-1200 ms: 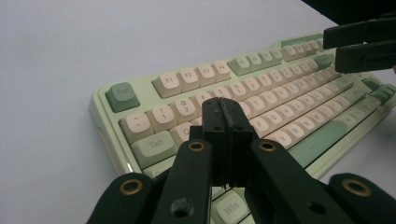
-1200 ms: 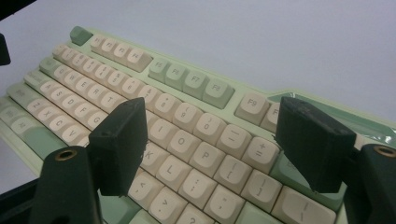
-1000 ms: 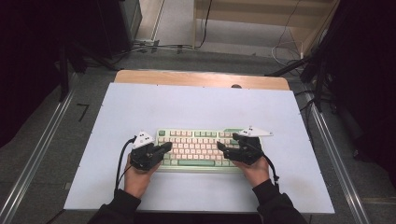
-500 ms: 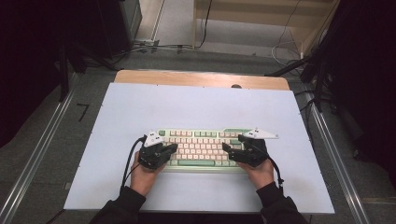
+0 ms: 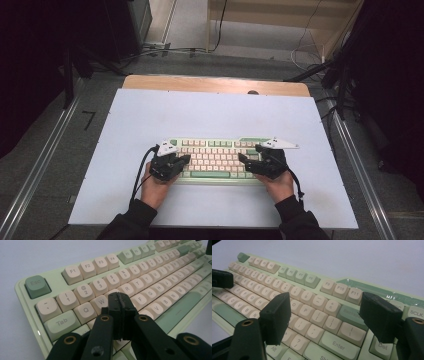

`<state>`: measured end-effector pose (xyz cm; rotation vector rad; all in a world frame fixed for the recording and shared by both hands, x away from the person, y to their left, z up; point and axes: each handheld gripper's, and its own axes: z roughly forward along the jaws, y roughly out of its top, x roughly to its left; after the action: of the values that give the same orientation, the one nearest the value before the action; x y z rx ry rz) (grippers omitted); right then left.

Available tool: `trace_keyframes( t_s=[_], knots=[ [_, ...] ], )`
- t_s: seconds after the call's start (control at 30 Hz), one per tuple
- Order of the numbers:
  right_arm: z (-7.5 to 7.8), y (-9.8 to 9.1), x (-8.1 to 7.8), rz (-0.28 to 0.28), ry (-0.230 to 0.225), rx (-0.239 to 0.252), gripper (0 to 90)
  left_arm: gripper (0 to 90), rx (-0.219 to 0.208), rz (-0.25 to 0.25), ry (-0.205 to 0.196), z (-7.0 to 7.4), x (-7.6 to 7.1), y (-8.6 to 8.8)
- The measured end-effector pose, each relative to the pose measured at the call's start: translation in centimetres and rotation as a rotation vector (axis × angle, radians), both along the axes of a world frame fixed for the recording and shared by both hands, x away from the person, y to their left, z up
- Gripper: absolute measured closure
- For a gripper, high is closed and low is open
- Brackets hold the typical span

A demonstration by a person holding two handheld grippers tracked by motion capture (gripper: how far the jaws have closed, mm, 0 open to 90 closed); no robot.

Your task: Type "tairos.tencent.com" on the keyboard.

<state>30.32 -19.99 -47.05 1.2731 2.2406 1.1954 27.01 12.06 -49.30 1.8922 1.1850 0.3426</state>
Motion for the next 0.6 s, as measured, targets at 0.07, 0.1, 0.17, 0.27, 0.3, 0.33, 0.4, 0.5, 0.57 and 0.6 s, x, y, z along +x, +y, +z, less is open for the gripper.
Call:
trace_keyframes(
  t_s=[0.07,0.1,0.17,0.27,0.3,0.33,0.4,0.5,0.57,0.6],
  knots=[
    [0.00,0.00,0.00,0.000,0.000,0.001,23.7,90.0,0.000,0.002,-0.001,-0.01,0.00,-0.04],
    [0.01,0.00,0.00,-0.001,0.000,0.001,23.6,90.0,-0.001,0.002,-0.001,-0.01,0.00,-0.06],
    [0.01,0.01,-0.01,0.001,-0.001,-0.001,23.7,90.0,-0.003,0.002,0.001,-0.01,0.02,-0.06],
    [0.02,0.01,-0.02,0.001,-0.001,0.000,23.6,90.0,-0.003,0.001,0.003,-0.02,0.01,-0.10],
    [0.02,0.01,-0.02,0.001,-0.001,0.000,23.7,90.0,-0.004,0.000,0.003,-0.02,0.01,-0.12],
    [0.02,0.01,-0.01,0.001,-0.001,0.000,23.6,90.0,-0.005,0.000,0.003,-0.02,0.01,-0.14],
    [0.02,0.01,-0.02,0.001,-0.001,-0.001,23.6,90.0,-0.003,-0.001,0.006,-0.04,0.02,-0.15],
    [0.02,0.03,-0.03,0.001,-0.001,0.000,23.6,90.0,0.007,-0.004,0.018,-0.19,0.10,-0.23],
    [0.01,0.05,-0.03,0.002,-0.001,-0.002,23.7,90.0,0.002,-0.005,0.018,-0.21,0.12,-0.22],
    [-0.01,0.06,-0.03,0.002,0.000,-0.002,23.6,90.0,0.000,-0.006,0.021,-0.19,0.14,-0.17]
  ],
)
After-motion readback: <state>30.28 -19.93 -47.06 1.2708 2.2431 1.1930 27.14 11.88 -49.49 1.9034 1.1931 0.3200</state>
